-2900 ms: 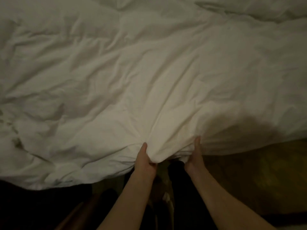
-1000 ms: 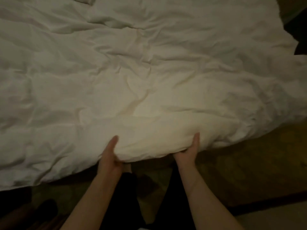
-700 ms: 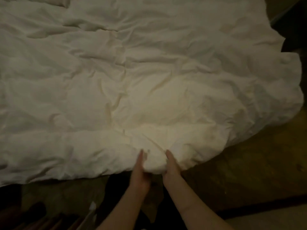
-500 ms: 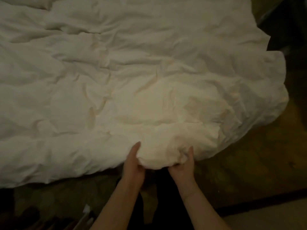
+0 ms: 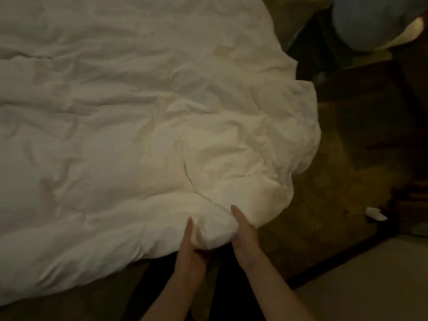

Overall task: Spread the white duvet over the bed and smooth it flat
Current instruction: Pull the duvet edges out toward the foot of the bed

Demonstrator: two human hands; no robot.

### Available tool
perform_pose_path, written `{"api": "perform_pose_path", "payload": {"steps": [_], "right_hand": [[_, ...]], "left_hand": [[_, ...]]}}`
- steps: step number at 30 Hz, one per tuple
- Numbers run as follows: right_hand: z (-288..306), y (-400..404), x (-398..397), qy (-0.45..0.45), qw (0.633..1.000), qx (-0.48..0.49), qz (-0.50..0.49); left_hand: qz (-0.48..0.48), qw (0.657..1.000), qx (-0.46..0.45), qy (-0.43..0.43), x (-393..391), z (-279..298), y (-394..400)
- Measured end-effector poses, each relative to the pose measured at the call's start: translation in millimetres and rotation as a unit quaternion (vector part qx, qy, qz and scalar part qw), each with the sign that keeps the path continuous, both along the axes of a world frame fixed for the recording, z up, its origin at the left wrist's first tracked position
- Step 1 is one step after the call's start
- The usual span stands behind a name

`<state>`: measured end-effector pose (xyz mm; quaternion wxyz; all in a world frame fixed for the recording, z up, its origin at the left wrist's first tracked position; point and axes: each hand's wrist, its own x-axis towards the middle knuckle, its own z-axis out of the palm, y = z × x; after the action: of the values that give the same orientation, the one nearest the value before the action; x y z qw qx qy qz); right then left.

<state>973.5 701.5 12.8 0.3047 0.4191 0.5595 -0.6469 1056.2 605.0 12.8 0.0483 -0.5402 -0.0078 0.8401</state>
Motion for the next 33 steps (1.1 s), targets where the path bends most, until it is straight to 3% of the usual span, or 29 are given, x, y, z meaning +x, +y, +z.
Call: {"api": "perform_pose_path", "payload": {"steps": [3,8,11,14,16,18,20,23,26,30,33], "right_hand": [[10,21,-28,0.009,0.994,-0.109,0.011],[-38,73,-89,-0.089,0.960,-0.222,-0.145],[-36,84,-129,-0.040,0.984,-0.137,-0.105],[-14,94,-173,-0.036,0.991,-0.117,-0.054],[-19,113,-173,-0.035,0.999,-0.013,0.016],[-18,135,-155,-0.061,0.993,0.088,0.048],[-15,150,-136,-0.076,0.990,0.087,0.084],[21,152,-145,-0.079,0.991,0.050,0.098],[18,193,-189,-0.025,0.991,0.053,0.119],[-1,224,-265,0.062,0.950,0.252,0.176],[-36,218,-326,0.094,0.934,0.286,0.194]], "left_hand": [[0.019,0.997,0.049,0.053,-68,17,35],[-0.002,0.992,-0.110,-0.054,-130,9,41],[-0.013,0.979,-0.194,-0.068,-110,17,44],[0.077,0.973,-0.204,-0.069,-93,20,59],[0.111,0.980,-0.158,-0.051,-102,24,85],[0.049,0.993,-0.105,-0.031,-121,29,124],[0.018,0.999,-0.027,-0.035,-149,35,160],[0.091,0.991,0.088,-0.043,-194,35,173],[0.111,0.991,0.075,-0.004,-217,28,166],[0.118,0.993,0.017,-0.024,-234,32,163],[0.148,0.989,-0.018,-0.001,-249,30,166]]}}
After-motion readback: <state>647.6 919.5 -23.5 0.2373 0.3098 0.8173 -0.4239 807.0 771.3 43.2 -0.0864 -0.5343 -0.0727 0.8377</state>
